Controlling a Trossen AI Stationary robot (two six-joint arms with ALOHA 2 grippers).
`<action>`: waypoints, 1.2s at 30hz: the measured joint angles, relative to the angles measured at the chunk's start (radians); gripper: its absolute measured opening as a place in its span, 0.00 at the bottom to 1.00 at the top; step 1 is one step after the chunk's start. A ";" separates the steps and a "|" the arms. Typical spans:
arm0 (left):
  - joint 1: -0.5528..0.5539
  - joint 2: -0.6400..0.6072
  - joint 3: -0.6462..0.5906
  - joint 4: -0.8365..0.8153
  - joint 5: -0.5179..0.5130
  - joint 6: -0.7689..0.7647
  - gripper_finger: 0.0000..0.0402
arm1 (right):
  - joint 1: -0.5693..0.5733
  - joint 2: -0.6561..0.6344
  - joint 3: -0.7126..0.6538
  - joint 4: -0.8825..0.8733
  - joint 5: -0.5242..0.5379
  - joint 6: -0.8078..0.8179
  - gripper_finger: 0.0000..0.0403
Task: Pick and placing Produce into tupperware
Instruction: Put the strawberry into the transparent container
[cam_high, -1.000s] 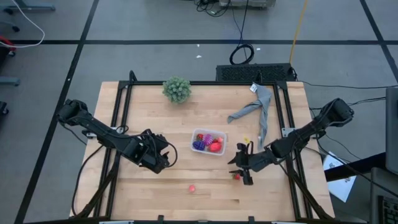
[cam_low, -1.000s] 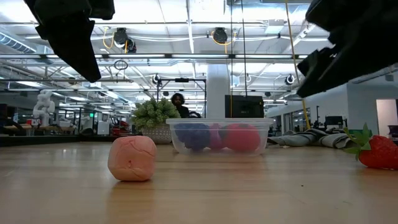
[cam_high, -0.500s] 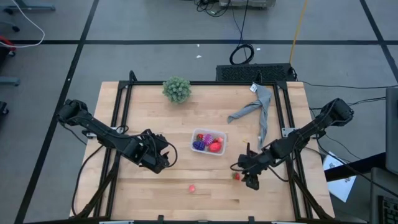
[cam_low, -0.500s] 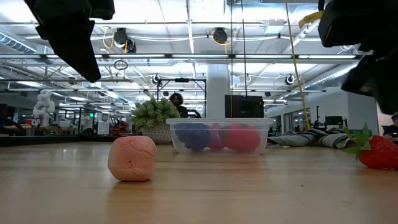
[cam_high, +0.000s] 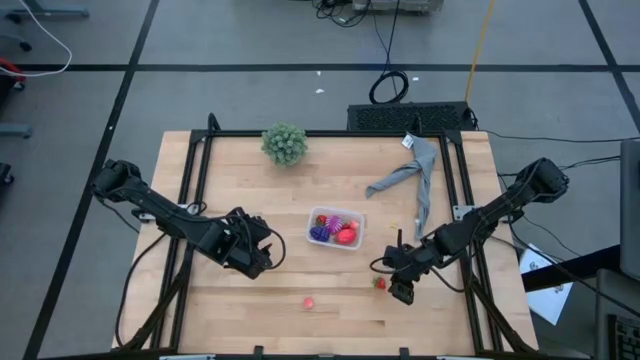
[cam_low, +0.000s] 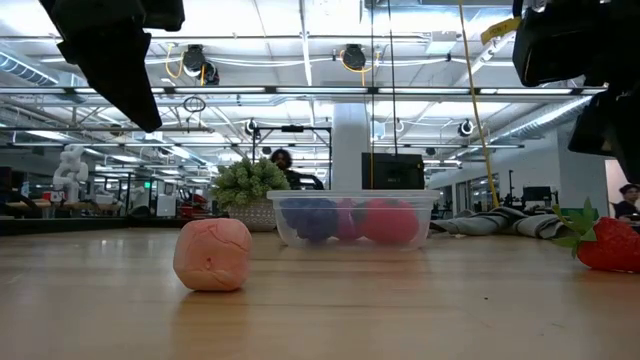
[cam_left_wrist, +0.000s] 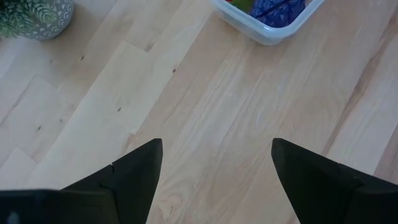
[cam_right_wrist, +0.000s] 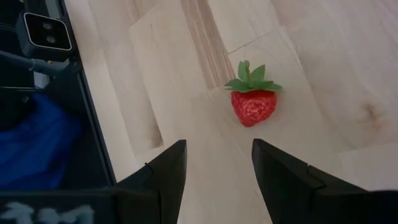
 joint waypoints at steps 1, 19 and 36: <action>0.000 0.000 0.000 0.000 -0.001 0.000 0.77 | 0.000 0.000 0.000 0.000 0.000 0.000 0.43; 0.000 0.000 0.000 0.000 -0.002 0.000 0.77 | 0.000 0.000 0.000 0.000 -0.029 0.072 0.43; -0.036 0.000 0.000 0.000 -0.010 -0.006 0.77 | -0.041 0.000 -0.125 0.158 -0.101 0.110 0.54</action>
